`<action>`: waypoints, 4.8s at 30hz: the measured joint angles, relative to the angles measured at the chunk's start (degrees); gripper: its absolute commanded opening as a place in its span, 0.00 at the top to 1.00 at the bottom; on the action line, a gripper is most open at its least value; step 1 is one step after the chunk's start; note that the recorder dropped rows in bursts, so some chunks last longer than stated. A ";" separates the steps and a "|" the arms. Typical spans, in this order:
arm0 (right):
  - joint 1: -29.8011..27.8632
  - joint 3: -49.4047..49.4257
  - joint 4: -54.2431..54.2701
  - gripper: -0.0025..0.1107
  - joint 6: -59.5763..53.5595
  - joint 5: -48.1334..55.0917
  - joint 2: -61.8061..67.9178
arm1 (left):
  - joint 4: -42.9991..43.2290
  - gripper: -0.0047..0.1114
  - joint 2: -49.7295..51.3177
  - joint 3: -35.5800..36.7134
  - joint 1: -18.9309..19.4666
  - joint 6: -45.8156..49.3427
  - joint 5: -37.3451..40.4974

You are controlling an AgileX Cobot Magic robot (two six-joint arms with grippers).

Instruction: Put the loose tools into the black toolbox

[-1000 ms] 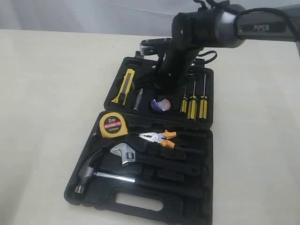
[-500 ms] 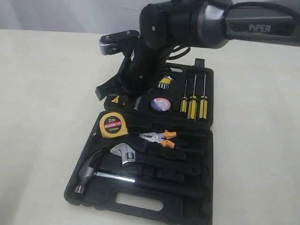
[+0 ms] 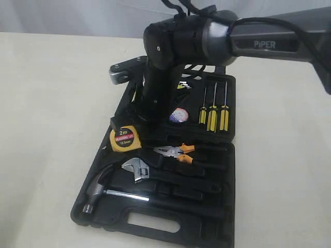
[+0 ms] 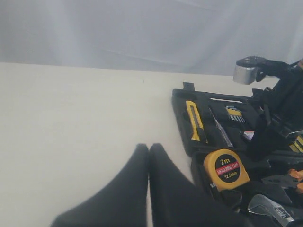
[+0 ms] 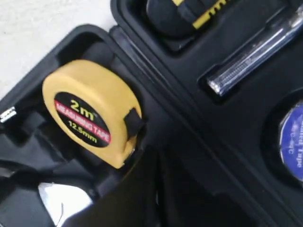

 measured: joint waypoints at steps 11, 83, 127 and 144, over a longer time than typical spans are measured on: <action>0.00 -0.32 6.39 0.98 -6.29 0.47 2.65 | 0.00 0.96 0.00 0.00 0.00 0.00 0.00; 0.79 -4.33 25.65 0.71 -16.87 -2.28 3.89 | 0.00 0.96 0.00 0.00 0.00 0.00 0.00; 4.46 -10.88 29.55 0.71 -20.39 4.40 5.04 | 0.00 0.96 0.00 0.00 0.00 0.00 0.00; 5.41 -10.88 12.76 0.27 -24.05 0.35 6.21 | 0.00 0.96 0.00 0.00 0.00 0.00 0.00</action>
